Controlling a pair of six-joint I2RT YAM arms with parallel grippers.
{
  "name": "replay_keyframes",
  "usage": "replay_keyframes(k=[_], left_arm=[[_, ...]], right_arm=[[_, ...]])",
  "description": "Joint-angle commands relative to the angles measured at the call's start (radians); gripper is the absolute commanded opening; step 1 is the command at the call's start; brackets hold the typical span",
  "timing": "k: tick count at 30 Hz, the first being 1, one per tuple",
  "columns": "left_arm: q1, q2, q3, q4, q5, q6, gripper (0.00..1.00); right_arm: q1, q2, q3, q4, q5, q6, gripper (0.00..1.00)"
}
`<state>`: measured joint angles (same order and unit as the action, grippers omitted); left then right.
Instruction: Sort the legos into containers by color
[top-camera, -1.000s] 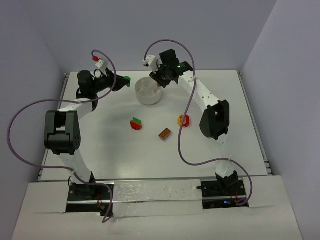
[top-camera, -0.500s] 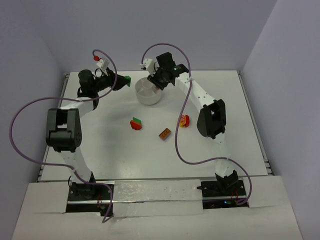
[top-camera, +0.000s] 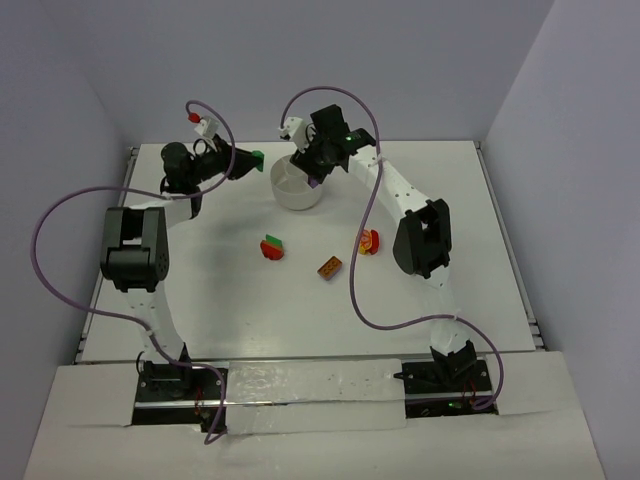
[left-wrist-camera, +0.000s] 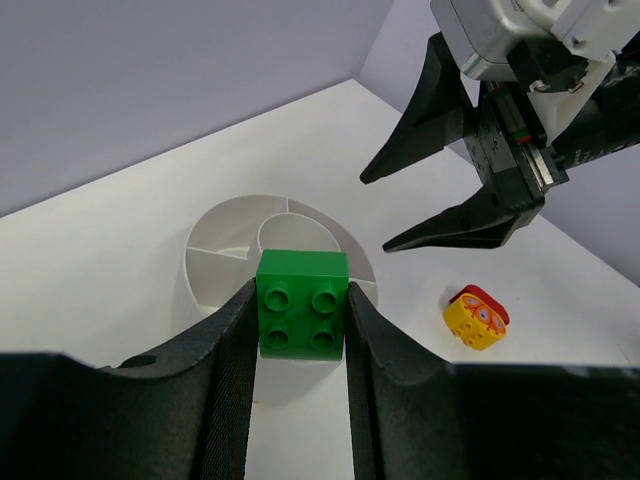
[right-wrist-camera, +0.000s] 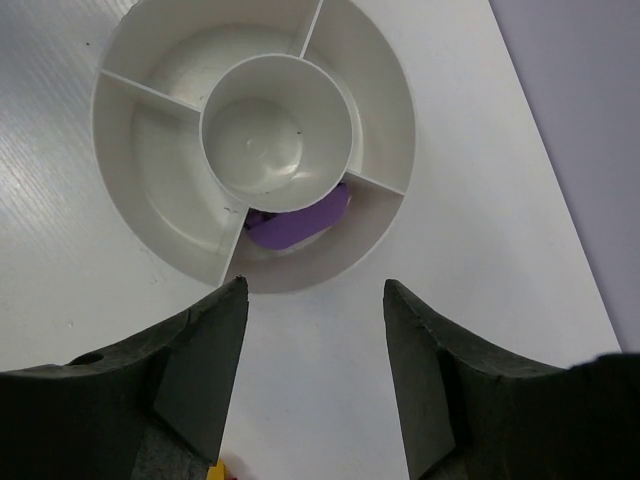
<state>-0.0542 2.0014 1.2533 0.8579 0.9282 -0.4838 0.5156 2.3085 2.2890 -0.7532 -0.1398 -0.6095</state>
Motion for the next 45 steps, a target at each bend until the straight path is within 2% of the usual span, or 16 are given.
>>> replay_keyframes(k=[1,2,3,5,11,18,23,45], left_arm=[[0.008,0.051,0.058,0.266,0.064,-0.131,0.11],[0.008,0.065,0.058,0.308,0.064,-0.151,0.11],[0.008,0.091,0.064,0.348,0.075,-0.197,0.13],[0.008,0.120,0.077,0.444,0.077,-0.237,0.14],[0.008,0.249,0.185,0.549,0.096,-0.346,0.13],[0.003,0.319,0.251,0.537,0.127,-0.336,0.13],[-0.012,0.362,0.303,0.542,0.158,-0.358,0.14],[-0.047,0.440,0.365,0.420,0.149,-0.273,0.24]], right_arm=[[0.011,-0.070,0.035,0.026,-0.021,0.031,0.68],[0.012,-0.083,0.033,0.026,-0.026,0.039,0.69],[0.011,-0.093,0.030,0.026,-0.029,0.049,0.76],[0.011,-0.129,0.026,0.028,-0.038,0.074,0.77],[0.001,-0.211,0.020,0.028,-0.061,0.137,0.79],[-0.038,-0.256,0.011,0.023,-0.068,0.167,0.85],[-0.051,-0.264,-0.003,0.016,-0.073,0.165,0.86],[-0.084,-0.261,-0.006,-0.010,-0.099,0.162,0.88]])
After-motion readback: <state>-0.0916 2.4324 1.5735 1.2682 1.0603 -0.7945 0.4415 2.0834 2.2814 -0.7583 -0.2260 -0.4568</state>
